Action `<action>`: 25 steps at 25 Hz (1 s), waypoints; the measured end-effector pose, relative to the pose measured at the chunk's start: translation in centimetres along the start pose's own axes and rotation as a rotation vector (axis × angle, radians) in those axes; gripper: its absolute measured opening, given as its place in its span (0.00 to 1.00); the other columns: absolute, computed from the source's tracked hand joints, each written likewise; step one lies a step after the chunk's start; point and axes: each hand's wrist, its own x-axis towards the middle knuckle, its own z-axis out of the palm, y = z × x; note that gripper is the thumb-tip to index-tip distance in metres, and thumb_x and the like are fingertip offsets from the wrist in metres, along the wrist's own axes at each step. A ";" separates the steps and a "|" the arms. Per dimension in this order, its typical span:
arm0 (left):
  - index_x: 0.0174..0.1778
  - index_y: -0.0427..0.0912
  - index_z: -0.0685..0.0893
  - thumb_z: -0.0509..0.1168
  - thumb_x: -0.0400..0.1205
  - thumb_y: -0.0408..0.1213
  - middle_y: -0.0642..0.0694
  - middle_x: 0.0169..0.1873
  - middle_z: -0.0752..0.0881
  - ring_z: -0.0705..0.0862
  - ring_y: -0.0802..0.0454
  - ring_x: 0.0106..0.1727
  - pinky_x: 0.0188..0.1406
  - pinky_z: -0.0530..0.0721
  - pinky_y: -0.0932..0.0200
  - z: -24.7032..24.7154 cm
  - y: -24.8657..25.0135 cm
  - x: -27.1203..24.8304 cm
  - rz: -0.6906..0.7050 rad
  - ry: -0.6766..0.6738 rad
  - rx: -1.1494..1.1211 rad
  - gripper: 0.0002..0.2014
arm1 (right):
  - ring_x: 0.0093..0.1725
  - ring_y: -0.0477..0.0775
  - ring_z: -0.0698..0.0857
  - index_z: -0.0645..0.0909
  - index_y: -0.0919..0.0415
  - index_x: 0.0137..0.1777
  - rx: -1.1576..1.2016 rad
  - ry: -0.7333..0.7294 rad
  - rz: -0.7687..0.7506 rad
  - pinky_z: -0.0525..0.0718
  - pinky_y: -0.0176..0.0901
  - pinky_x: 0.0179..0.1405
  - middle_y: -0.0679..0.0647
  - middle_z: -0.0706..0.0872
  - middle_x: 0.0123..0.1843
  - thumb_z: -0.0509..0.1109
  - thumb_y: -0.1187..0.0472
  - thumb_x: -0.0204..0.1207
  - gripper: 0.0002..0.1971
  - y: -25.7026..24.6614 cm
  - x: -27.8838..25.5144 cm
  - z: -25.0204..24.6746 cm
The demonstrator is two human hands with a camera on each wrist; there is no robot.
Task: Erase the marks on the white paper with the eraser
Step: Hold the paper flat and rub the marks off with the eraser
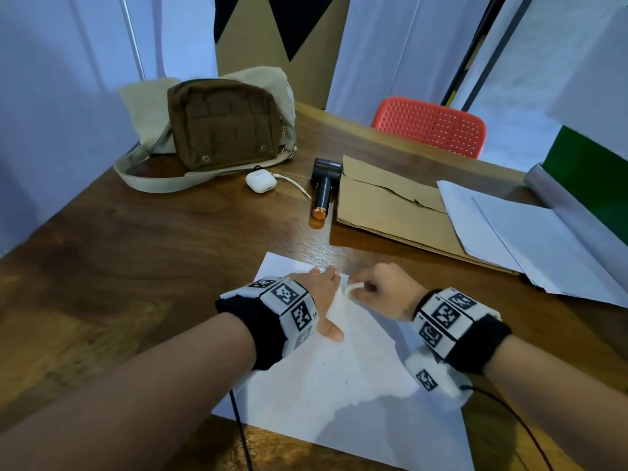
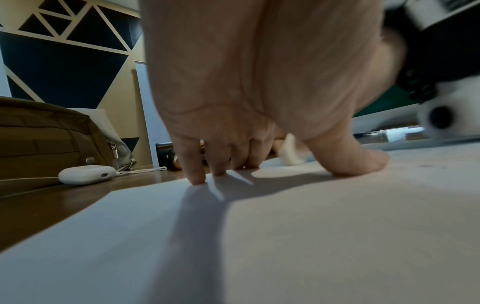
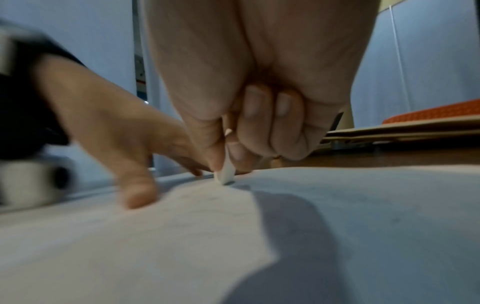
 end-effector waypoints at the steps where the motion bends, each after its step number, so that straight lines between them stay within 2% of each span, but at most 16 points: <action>1: 0.83 0.38 0.47 0.67 0.76 0.56 0.44 0.83 0.50 0.53 0.45 0.84 0.78 0.64 0.43 0.0 0.0 0.0 -0.001 -0.004 0.009 0.48 | 0.28 0.41 0.79 0.86 0.61 0.53 0.018 -0.059 -0.060 0.75 0.28 0.32 0.54 0.81 0.32 0.62 0.61 0.79 0.11 -0.2 -0.9 0.5; 3: 0.83 0.38 0.46 0.67 0.76 0.56 0.43 0.83 0.49 0.52 0.44 0.84 0.79 0.64 0.43 0.0 0.1 0.1 0.004 -0.011 0.026 0.49 | 0.24 0.35 0.77 0.86 0.56 0.56 0.065 -0.168 -0.137 0.71 0.22 0.27 0.49 0.78 0.29 0.63 0.62 0.79 0.12 -0.6 -2.1 0.7; 4: 0.84 0.38 0.45 0.67 0.77 0.56 0.44 0.84 0.48 0.51 0.45 0.84 0.79 0.63 0.43 0.0 0.1 0.1 0.006 -0.016 0.026 0.49 | 0.22 0.34 0.76 0.86 0.54 0.57 0.059 -0.166 -0.127 0.69 0.21 0.25 0.46 0.77 0.28 0.63 0.61 0.79 0.13 -0.7 -1.8 0.3; 6: 0.83 0.39 0.46 0.67 0.77 0.56 0.44 0.83 0.49 0.52 0.45 0.84 0.79 0.63 0.43 0.0 0.0 0.0 0.010 -0.011 0.000 0.48 | 0.23 0.36 0.74 0.84 0.55 0.60 0.014 -0.076 -0.044 0.70 0.21 0.23 0.43 0.75 0.28 0.62 0.60 0.80 0.13 -0.4 -0.1 -0.6; 7: 0.83 0.40 0.47 0.67 0.77 0.55 0.43 0.83 0.53 0.54 0.46 0.83 0.78 0.65 0.43 0.1 0.0 -0.1 0.013 0.000 -0.017 0.47 | 0.25 0.37 0.72 0.85 0.56 0.58 -0.004 -0.023 0.002 0.69 0.24 0.23 0.44 0.74 0.27 0.61 0.60 0.80 0.13 -0.2 0.6 -0.7; 9: 0.83 0.39 0.49 0.68 0.77 0.54 0.43 0.81 0.56 0.56 0.45 0.82 0.76 0.66 0.42 0.0 0.1 -0.2 0.015 0.013 -0.022 0.46 | 0.26 0.39 0.69 0.86 0.57 0.47 -0.010 0.038 0.026 0.68 0.33 0.28 0.46 0.71 0.25 0.60 0.60 0.80 0.11 -0.2 0.9 -0.3; 10: 0.83 0.39 0.50 0.68 0.77 0.55 0.43 0.81 0.56 0.56 0.45 0.82 0.76 0.66 0.42 0.0 0.0 -0.2 0.012 0.013 -0.017 0.46 | 0.25 0.40 0.69 0.85 0.56 0.44 0.001 0.016 -0.002 0.68 0.36 0.30 0.47 0.72 0.25 0.60 0.60 0.80 0.11 -0.3 0.3 0.2; 11: 0.83 0.38 0.49 0.68 0.76 0.55 0.43 0.82 0.55 0.56 0.45 0.83 0.77 0.66 0.42 0.0 0.0 -0.1 0.006 0.007 -0.014 0.47 | 0.24 0.40 0.71 0.85 0.56 0.46 0.022 -0.037 -0.047 0.68 0.33 0.29 0.47 0.73 0.25 0.61 0.60 0.80 0.10 -0.5 -0.6 0.7; 12: 0.83 0.38 0.49 0.68 0.76 0.56 0.43 0.82 0.54 0.56 0.44 0.83 0.77 0.66 0.42 0.1 0.0 0.0 0.000 -0.002 -0.014 0.48 | 0.24 0.39 0.73 0.86 0.55 0.51 0.056 -0.105 -0.092 0.68 0.26 0.27 0.46 0.75 0.26 0.62 0.60 0.80 0.10 -0.7 -1.7 1.1; 14: 0.83 0.38 0.48 0.69 0.75 0.56 0.43 0.82 0.54 0.56 0.44 0.83 0.77 0.66 0.42 0.2 0.0 0.1 -0.008 -0.012 -0.020 0.49 | 0.26 0.37 0.76 0.85 0.54 0.58 0.090 -0.202 -0.105 0.69 0.22 0.29 0.46 0.80 0.30 0.63 0.60 0.79 0.12 -0.3 -2.3 0.7; 16: 0.83 0.38 0.47 0.68 0.76 0.55 0.44 0.83 0.52 0.53 0.45 0.83 0.78 0.64 0.42 0.1 0.1 0.0 -0.003 -0.016 -0.023 0.49 | 0.33 0.39 0.78 0.84 0.54 0.60 0.065 -0.145 -0.030 0.73 0.27 0.34 0.51 0.87 0.39 0.64 0.59 0.79 0.13 0.5 -0.9 -0.2; 19: 0.83 0.38 0.49 0.68 0.77 0.54 0.44 0.82 0.54 0.54 0.45 0.83 0.78 0.64 0.43 0.0 0.2 -0.4 0.004 0.007 -0.021 0.46 | 0.35 0.50 0.78 0.85 0.57 0.57 0.017 -0.002 0.043 0.71 0.33 0.29 0.53 0.82 0.34 0.62 0.59 0.80 0.13 0.8 0.7 -0.3; 20: 0.83 0.38 0.49 0.68 0.77 0.54 0.44 0.82 0.54 0.54 0.46 0.83 0.78 0.64 0.42 0.0 0.1 -0.4 0.005 0.012 -0.022 0.46 | 0.37 0.53 0.79 0.85 0.59 0.56 0.019 0.021 0.036 0.72 0.36 0.31 0.55 0.82 0.35 0.61 0.60 0.80 0.12 0.7 0.4 0.2; 22: 0.83 0.38 0.49 0.68 0.77 0.54 0.44 0.82 0.53 0.53 0.46 0.83 0.78 0.64 0.43 0.0 0.1 -0.3 0.002 0.009 -0.017 0.47 | 0.39 0.55 0.83 0.85 0.56 0.58 0.066 -0.037 -0.041 0.77 0.38 0.38 0.58 0.86 0.39 0.63 0.60 0.79 0.12 0.6 -1.6 1.3; 25: 0.83 0.38 0.47 0.67 0.77 0.55 0.45 0.83 0.51 0.51 0.47 0.84 0.78 0.63 0.44 0.0 0.1 -0.2 0.000 -0.002 -0.004 0.48 | 0.29 0.41 0.80 0.87 0.51 0.54 0.149 -0.225 -0.111 0.75 0.29 0.34 0.47 0.84 0.31 0.65 0.60 0.78 0.11 0.3 -3.6 1.2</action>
